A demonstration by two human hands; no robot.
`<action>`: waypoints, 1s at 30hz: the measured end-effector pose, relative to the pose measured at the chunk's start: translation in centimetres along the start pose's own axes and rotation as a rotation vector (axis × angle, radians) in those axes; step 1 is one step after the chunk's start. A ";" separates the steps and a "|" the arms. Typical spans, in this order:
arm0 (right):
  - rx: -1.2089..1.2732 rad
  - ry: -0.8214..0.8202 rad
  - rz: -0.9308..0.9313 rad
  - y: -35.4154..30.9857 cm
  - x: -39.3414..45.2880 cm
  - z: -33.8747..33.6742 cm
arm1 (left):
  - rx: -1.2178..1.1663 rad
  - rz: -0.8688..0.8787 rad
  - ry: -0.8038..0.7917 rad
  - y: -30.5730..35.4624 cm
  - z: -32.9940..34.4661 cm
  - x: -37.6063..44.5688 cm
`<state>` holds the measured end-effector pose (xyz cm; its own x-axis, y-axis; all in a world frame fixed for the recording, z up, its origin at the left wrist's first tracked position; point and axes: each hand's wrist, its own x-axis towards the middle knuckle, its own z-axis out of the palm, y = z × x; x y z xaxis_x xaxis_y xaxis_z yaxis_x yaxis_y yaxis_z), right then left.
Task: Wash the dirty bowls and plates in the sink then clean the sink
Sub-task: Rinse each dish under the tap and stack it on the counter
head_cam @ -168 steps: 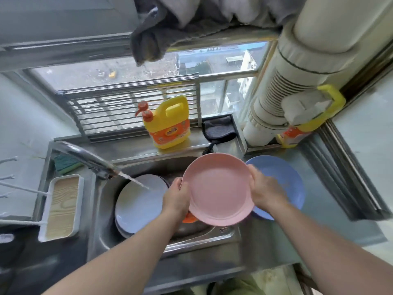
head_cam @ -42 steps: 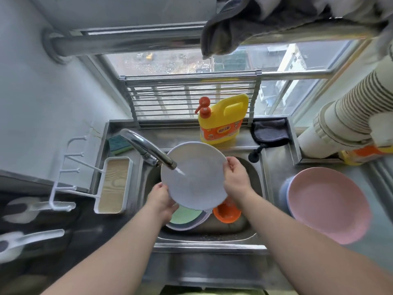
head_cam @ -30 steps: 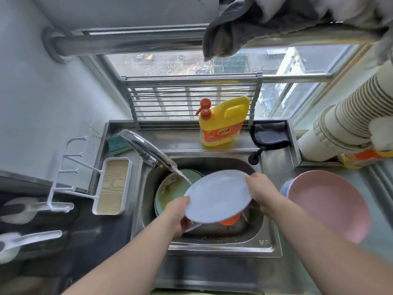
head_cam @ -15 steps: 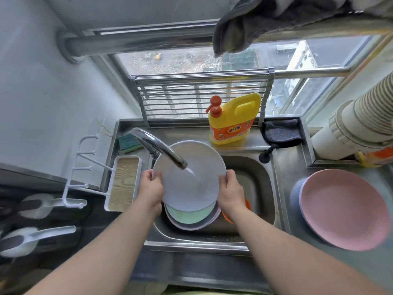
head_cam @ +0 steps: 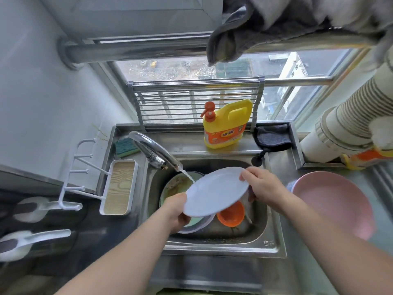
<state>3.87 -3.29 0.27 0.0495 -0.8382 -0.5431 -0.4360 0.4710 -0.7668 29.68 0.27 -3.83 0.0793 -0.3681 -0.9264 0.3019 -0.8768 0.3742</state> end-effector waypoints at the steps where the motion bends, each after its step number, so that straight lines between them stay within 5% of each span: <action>1: 0.096 -0.050 0.016 0.6 -0.4 -0.2 | 0.002 -0.013 -0.012 0.6 -0.6 -0.2; 5: 0.329 -0.250 0.034 1.4 -1.8 0.0 | 0.021 -0.139 -0.069 2.0 -3.9 0.5; 9: 0.068 0.015 -0.163 2.3 -1.2 1.9 | -0.120 -0.191 -0.154 0.4 -4.6 1.4; 16: 0.436 0.239 -0.022 1.6 -0.5 5.6 | -0.139 -0.183 -0.189 -2.2 -1.8 1.6; 30: 0.460 0.146 0.110 -2.9 1.7 14.2 | -0.069 -0.103 -0.130 0.4 -8.9 4.6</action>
<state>17.95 -2.19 -3.26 -0.1156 -0.7913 -0.6004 0.0116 0.6034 -0.7974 38.58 0.99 -8.28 -0.0775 -0.3184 -0.9448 0.3665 -0.8904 0.2700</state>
